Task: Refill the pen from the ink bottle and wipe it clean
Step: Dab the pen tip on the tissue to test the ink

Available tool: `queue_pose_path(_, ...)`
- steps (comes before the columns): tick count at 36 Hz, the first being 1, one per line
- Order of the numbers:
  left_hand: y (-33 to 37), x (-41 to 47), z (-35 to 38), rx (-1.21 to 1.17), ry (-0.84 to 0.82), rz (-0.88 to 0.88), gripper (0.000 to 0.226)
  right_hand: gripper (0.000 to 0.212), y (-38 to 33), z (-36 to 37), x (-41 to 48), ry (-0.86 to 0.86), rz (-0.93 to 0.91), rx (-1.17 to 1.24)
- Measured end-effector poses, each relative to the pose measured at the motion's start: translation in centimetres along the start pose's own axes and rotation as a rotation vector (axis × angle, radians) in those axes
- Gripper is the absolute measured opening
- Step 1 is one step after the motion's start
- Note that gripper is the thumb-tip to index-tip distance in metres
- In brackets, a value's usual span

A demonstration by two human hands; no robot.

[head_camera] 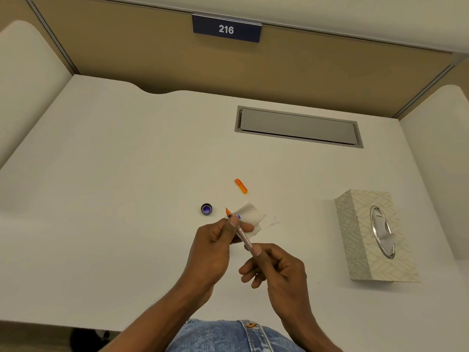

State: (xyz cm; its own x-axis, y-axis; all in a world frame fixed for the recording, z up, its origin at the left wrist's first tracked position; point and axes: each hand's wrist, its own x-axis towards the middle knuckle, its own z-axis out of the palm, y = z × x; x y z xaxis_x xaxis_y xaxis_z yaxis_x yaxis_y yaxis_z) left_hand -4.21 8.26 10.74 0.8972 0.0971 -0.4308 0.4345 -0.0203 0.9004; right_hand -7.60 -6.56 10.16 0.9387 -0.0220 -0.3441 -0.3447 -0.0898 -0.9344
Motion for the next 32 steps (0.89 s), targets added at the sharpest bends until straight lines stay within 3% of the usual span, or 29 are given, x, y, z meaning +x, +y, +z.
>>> queue_pose_path(7,-0.05,0.05,0.03,0.022,-0.004,0.005,0.043,0.012,-0.27,-0.07,0.17,0.018,-0.018,-0.050)
queue_pose_path(13,-0.04,0.11,0.06,-0.005,-0.017,0.006,0.043,0.029,0.02,0.03,0.19,-0.022,-0.009,-0.032)
queue_pose_path(18,-0.20,0.12,-0.11,-0.010,-0.005,0.014,0.043,0.029,0.05,0.15,0.10,-0.009,-0.013,-0.019)
queue_pose_path(24,-0.22,0.08,-0.07,0.010,-0.005,0.013,0.043,0.013,0.15,0.04,0.20,0.009,-0.019,-0.068)
queue_pose_path(32,-0.12,0.00,-0.03,-0.003,-0.017,0.011,0.043,0.028,0.32,0.02,0.13,-0.031,-0.012,-0.027)
